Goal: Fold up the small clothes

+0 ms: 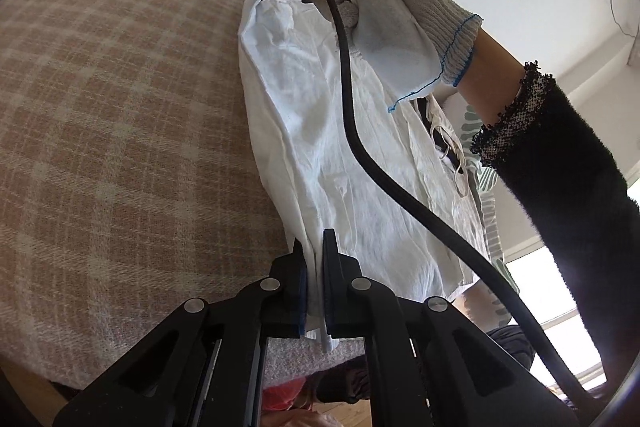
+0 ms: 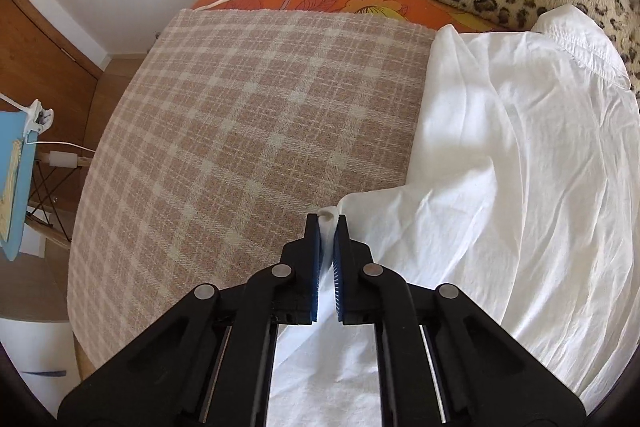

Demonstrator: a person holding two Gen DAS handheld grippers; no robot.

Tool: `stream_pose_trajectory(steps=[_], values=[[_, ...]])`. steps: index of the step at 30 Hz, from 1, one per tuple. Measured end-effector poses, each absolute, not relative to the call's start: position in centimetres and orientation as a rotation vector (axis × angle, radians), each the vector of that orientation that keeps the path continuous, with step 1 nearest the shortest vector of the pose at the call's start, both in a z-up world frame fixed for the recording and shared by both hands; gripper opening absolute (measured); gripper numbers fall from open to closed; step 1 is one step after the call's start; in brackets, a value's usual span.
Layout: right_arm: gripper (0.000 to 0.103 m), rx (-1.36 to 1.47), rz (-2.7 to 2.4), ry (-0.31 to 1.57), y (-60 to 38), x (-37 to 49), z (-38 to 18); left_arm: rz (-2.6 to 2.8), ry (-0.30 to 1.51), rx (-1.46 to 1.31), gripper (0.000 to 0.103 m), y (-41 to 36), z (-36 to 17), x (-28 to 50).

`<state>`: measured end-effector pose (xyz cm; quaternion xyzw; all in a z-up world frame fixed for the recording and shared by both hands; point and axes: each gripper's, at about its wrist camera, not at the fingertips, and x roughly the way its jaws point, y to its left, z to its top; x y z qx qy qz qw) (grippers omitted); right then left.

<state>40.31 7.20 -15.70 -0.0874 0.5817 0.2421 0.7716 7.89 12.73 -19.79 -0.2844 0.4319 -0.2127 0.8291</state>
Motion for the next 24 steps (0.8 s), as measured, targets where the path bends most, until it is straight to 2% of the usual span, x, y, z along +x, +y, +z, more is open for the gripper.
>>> stream_pose_trajectory(steps=[7, 11, 24], values=[[0.005, -0.074, 0.546, 1.178, -0.3, 41.0, -10.3, -0.535, 0.907, -0.585, 0.004, 9.5, -18.2, 8.7], [0.005, -0.038, 0.514, 1.153, -4.6, 41.3, -9.2, -0.583, 0.911, -0.54, 0.004, 6.9, -17.5, 9.3], [0.005, 0.063, 0.47, 1.159, -12.6, 42.6, -12.7, -0.67, 0.952, -0.335, 0.004, -1.4, -16.9, 11.3]])
